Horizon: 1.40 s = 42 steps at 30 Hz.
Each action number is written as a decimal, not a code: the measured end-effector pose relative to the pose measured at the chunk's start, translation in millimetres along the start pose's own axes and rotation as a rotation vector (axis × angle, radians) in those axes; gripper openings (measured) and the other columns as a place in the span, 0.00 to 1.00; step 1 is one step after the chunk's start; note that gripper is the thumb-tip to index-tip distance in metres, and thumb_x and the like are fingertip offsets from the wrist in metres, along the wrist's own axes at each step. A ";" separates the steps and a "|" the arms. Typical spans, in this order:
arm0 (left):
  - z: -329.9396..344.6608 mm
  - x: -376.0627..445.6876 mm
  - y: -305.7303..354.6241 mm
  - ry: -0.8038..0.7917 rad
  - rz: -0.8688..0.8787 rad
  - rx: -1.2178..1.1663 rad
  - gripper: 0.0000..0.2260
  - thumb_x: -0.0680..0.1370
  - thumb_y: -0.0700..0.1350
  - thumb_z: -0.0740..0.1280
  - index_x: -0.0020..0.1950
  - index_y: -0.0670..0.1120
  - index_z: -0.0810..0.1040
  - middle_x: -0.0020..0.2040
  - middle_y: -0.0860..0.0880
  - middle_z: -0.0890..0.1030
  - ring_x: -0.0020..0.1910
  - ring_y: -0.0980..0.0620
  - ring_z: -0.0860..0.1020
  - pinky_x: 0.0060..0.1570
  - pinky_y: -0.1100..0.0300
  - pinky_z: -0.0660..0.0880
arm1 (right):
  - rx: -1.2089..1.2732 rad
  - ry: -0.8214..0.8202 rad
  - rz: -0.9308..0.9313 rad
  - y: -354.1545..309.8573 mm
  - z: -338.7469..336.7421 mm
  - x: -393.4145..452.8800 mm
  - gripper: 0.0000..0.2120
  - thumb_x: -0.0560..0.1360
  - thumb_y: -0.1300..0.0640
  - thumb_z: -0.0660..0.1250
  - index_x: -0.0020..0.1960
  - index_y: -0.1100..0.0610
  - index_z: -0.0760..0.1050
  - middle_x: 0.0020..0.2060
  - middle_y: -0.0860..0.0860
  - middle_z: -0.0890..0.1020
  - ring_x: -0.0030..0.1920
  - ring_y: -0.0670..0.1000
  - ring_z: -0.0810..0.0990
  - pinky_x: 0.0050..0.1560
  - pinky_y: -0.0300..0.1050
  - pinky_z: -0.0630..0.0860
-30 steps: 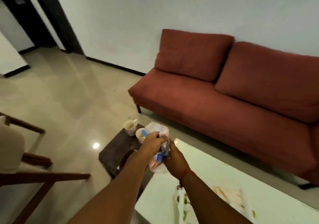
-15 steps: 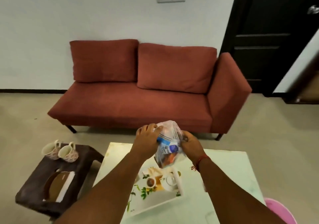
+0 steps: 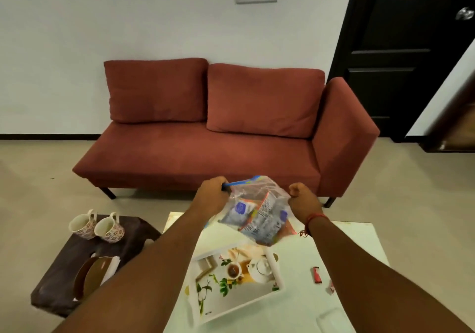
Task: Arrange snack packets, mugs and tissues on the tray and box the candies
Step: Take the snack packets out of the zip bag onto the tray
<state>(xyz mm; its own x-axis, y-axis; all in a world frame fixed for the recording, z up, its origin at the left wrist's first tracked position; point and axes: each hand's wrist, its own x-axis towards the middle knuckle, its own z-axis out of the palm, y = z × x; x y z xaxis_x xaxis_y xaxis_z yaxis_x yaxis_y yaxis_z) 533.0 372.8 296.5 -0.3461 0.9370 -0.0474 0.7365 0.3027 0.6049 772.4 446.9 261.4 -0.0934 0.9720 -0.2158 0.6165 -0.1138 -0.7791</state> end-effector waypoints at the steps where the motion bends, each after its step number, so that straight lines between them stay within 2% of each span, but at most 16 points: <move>1: -2.7 0.9 -5.2 -0.041 -0.017 -0.028 0.05 0.73 0.40 0.65 0.37 0.46 0.74 0.34 0.45 0.76 0.33 0.46 0.75 0.35 0.53 0.72 | -0.087 0.079 -0.024 -7.1 10.2 -5.5 0.17 0.71 0.68 0.63 0.59 0.59 0.76 0.59 0.58 0.78 0.58 0.61 0.78 0.57 0.47 0.73; 4: -14.1 1.3 -27.5 -0.154 -0.065 0.014 0.07 0.77 0.45 0.66 0.39 0.46 0.75 0.37 0.45 0.77 0.35 0.49 0.74 0.33 0.58 0.67 | -0.102 0.222 -0.078 -35.1 54.7 -30.4 0.11 0.70 0.67 0.64 0.52 0.61 0.76 0.56 0.60 0.75 0.53 0.63 0.76 0.56 0.51 0.72; 5: -17.6 0.8 -35.8 -0.192 -0.106 -0.021 0.07 0.78 0.46 0.65 0.41 0.45 0.76 0.38 0.45 0.78 0.34 0.49 0.75 0.30 0.59 0.68 | -0.018 0.171 -0.057 -46.2 72.3 -39.0 0.07 0.72 0.66 0.64 0.50 0.60 0.75 0.53 0.60 0.76 0.50 0.61 0.76 0.53 0.49 0.72; 7: -22.7 -1.4 -50.2 -0.257 -0.211 -0.185 0.07 0.79 0.45 0.62 0.48 0.43 0.78 0.40 0.45 0.77 0.34 0.49 0.77 0.28 0.61 0.73 | 0.178 -0.063 0.038 -67.3 108.8 -57.4 0.02 0.76 0.61 0.65 0.47 0.59 0.73 0.47 0.58 0.79 0.47 0.57 0.77 0.46 0.48 0.72; 9: -30.2 -7.1 -61.1 -0.330 -0.325 -0.424 0.06 0.77 0.40 0.61 0.51 0.43 0.77 0.42 0.43 0.77 0.37 0.47 0.79 0.29 0.58 0.78 | 0.337 -0.275 0.090 -85.5 145.1 -74.5 0.07 0.79 0.55 0.64 0.50 0.59 0.73 0.47 0.58 0.80 0.46 0.54 0.77 0.47 0.52 0.75; 10: -33.0 -10.4 -66.4 -0.353 -0.371 -0.534 0.07 0.76 0.38 0.61 0.51 0.42 0.76 0.43 0.41 0.78 0.40 0.46 0.80 0.32 0.56 0.80 | 0.339 -0.306 0.072 -93.1 160.0 -82.5 0.10 0.80 0.53 0.63 0.51 0.60 0.73 0.48 0.58 0.81 0.46 0.53 0.78 0.48 0.53 0.76; 12: -37.6 -16.4 -76.4 -0.352 -0.452 -0.697 0.09 0.75 0.36 0.59 0.51 0.40 0.77 0.43 0.40 0.80 0.42 0.45 0.81 0.38 0.52 0.81 | 0.277 -0.262 0.006 -102.8 181.3 -94.0 0.13 0.80 0.49 0.62 0.52 0.60 0.73 0.49 0.57 0.82 0.48 0.53 0.80 0.52 0.53 0.77; 14: -39.2 -20.4 -88.0 -0.351 -0.478 -0.768 0.09 0.76 0.36 0.59 0.50 0.40 0.78 0.41 0.41 0.80 0.41 0.46 0.80 0.39 0.53 0.81 | 0.211 -0.193 -0.024 -108.4 194.4 -98.3 0.11 0.79 0.51 0.62 0.51 0.59 0.73 0.50 0.56 0.80 0.47 0.53 0.81 0.51 0.53 0.79; 17: -35.8 -21.3 -98.3 -0.302 -0.403 -0.687 0.08 0.80 0.42 0.61 0.48 0.44 0.80 0.45 0.43 0.82 0.41 0.48 0.81 0.36 0.58 0.80 | 0.072 -0.135 -0.084 -111.7 202.1 -102.5 0.08 0.78 0.54 0.63 0.53 0.57 0.73 0.52 0.54 0.76 0.46 0.51 0.80 0.50 0.50 0.80; 20: -26.4 -20.1 -97.7 -0.172 -0.310 -0.548 0.07 0.80 0.47 0.65 0.43 0.50 0.79 0.43 0.48 0.83 0.39 0.51 0.81 0.29 0.63 0.77 | -0.068 -0.065 -0.221 -111.7 201.3 -106.3 0.08 0.79 0.56 0.62 0.57 0.57 0.74 0.50 0.50 0.73 0.50 0.52 0.79 0.52 0.49 0.81; 24: -20.1 -17.1 -79.5 -0.073 -0.251 -0.479 0.07 0.78 0.49 0.69 0.43 0.48 0.80 0.42 0.47 0.84 0.40 0.49 0.82 0.41 0.53 0.81 | -0.042 -0.008 -0.232 -111.9 185.5 -101.4 0.10 0.79 0.57 0.63 0.60 0.57 0.73 0.53 0.51 0.73 0.48 0.48 0.78 0.48 0.44 0.81; 27: -15.3 -17.9 -60.2 -0.031 -0.254 -0.543 0.08 0.74 0.51 0.72 0.43 0.47 0.80 0.41 0.49 0.83 0.41 0.50 0.82 0.42 0.53 0.81 | -0.033 0.001 -0.230 -107.7 163.8 -92.6 0.11 0.78 0.57 0.61 0.58 0.58 0.75 0.50 0.51 0.74 0.44 0.45 0.75 0.41 0.34 0.71; 30: -7.6 -19.5 -37.1 -0.021 -0.241 -0.570 0.13 0.74 0.51 0.73 0.47 0.42 0.79 0.44 0.45 0.83 0.44 0.46 0.81 0.45 0.49 0.81 | -0.040 0.032 -0.226 -98.7 141.5 -84.9 0.10 0.77 0.58 0.62 0.55 0.60 0.76 0.49 0.51 0.75 0.49 0.51 0.76 0.43 0.37 0.69; 36: 11.1 -26.3 -2.6 -0.044 -0.197 -0.595 0.16 0.82 0.54 0.61 0.51 0.41 0.77 0.48 0.40 0.82 0.48 0.43 0.81 0.49 0.47 0.82 | 0.095 -0.016 -0.229 -82.3 110.0 -71.4 0.07 0.78 0.60 0.61 0.50 0.55 0.78 0.44 0.52 0.82 0.42 0.49 0.80 0.41 0.41 0.78; 39: 18.6 -28.7 3.9 0.011 -0.195 -0.599 0.16 0.83 0.50 0.60 0.49 0.37 0.75 0.48 0.35 0.80 0.49 0.36 0.80 0.49 0.40 0.80 | 0.138 -0.056 -0.243 -71.3 96.9 -66.6 0.09 0.77 0.62 0.61 0.50 0.54 0.79 0.43 0.50 0.83 0.43 0.49 0.81 0.44 0.43 0.79; 42: 21.3 -30.5 0.2 0.107 -0.220 -0.514 0.14 0.82 0.47 0.62 0.45 0.36 0.73 0.44 0.35 0.78 0.47 0.36 0.79 0.48 0.38 0.79 | 0.094 -0.056 -0.237 -59.7 86.6 -60.0 0.09 0.76 0.63 0.61 0.51 0.55 0.78 0.43 0.52 0.84 0.42 0.51 0.81 0.44 0.46 0.79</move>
<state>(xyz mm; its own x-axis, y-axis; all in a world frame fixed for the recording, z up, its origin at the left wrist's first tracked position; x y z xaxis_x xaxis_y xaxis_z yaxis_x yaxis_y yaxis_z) 556.0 348.0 281.1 -0.5360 0.8306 -0.1513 0.2722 0.3396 0.9003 673.5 377.5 269.9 -0.2719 0.9610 -0.0508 0.4967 0.0949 -0.8627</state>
